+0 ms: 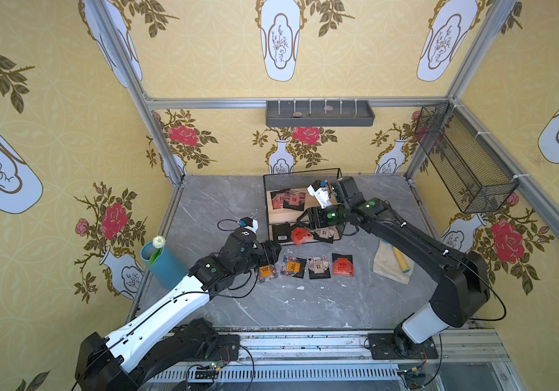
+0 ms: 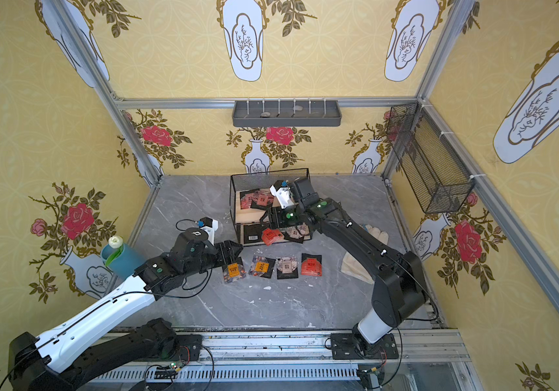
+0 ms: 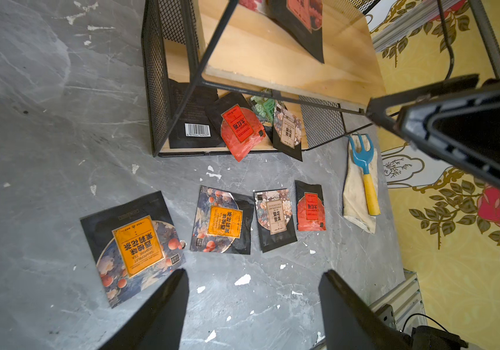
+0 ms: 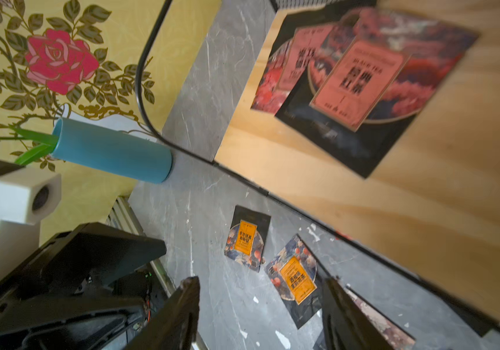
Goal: Remove the tea bags from the shelf
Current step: Adjust the tea bag on the shelf.
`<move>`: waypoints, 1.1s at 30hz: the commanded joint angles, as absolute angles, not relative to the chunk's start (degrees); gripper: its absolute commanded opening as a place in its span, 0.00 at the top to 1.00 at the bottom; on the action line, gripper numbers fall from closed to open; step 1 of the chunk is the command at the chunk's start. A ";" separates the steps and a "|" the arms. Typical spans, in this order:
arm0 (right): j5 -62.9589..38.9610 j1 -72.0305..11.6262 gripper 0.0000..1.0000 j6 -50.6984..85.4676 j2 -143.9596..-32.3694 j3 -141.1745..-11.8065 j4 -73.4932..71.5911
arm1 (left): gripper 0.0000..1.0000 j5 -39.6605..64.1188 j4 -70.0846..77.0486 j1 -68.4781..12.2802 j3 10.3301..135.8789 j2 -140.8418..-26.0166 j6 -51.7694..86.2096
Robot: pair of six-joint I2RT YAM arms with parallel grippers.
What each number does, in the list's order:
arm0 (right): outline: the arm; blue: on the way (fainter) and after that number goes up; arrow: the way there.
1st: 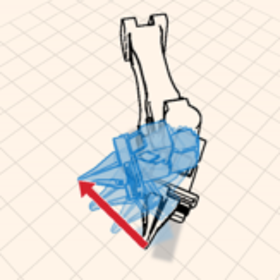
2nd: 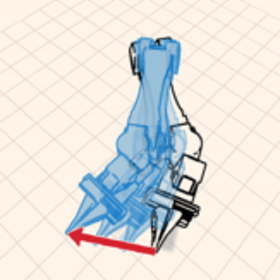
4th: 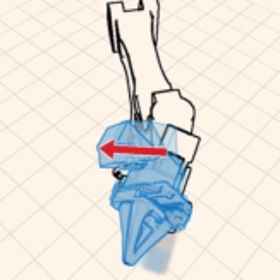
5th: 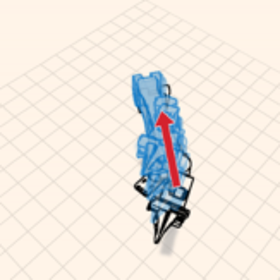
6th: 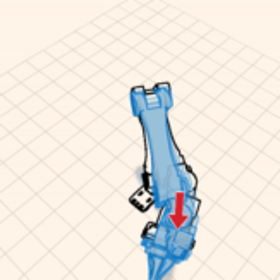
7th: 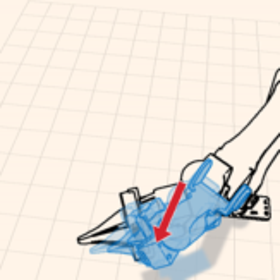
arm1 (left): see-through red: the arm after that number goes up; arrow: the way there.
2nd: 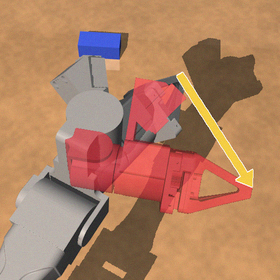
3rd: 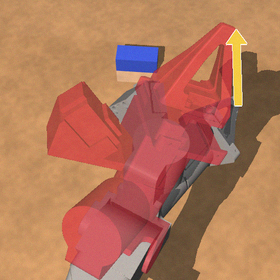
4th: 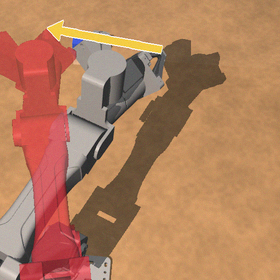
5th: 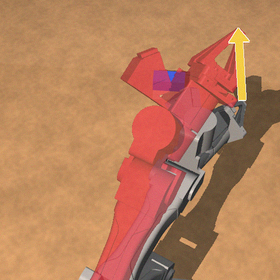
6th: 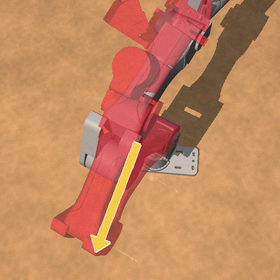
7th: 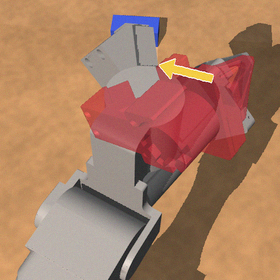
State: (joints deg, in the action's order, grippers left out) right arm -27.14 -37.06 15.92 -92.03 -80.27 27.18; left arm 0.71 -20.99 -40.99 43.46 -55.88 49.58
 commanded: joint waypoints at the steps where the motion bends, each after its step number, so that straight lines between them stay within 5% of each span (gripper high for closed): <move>1: -23.84 -36.89 0.27 13.65 -93.45 -82.54 25.83 | 0.23 1.38 -19.09 -41.04 42.54 -55.66 49.80; 5: -22.08 -36.69 0.18 12.39 -95.60 -84.62 22.97 | 0.23 1.40 -19.15 -41.04 42.12 -55.22 49.47; 33: -17.84 -35.63 0.13 2.78 -112.04 -98.79 17.99 | 0.23 -1.61 -22.06 -40.08 40.87 -52.38 47.90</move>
State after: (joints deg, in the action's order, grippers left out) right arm -18.79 -35.64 4.12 -111.53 -98.45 21.89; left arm -1.50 -21.93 -40.27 41.30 -52.16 48.66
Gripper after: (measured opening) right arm 0.869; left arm 0.773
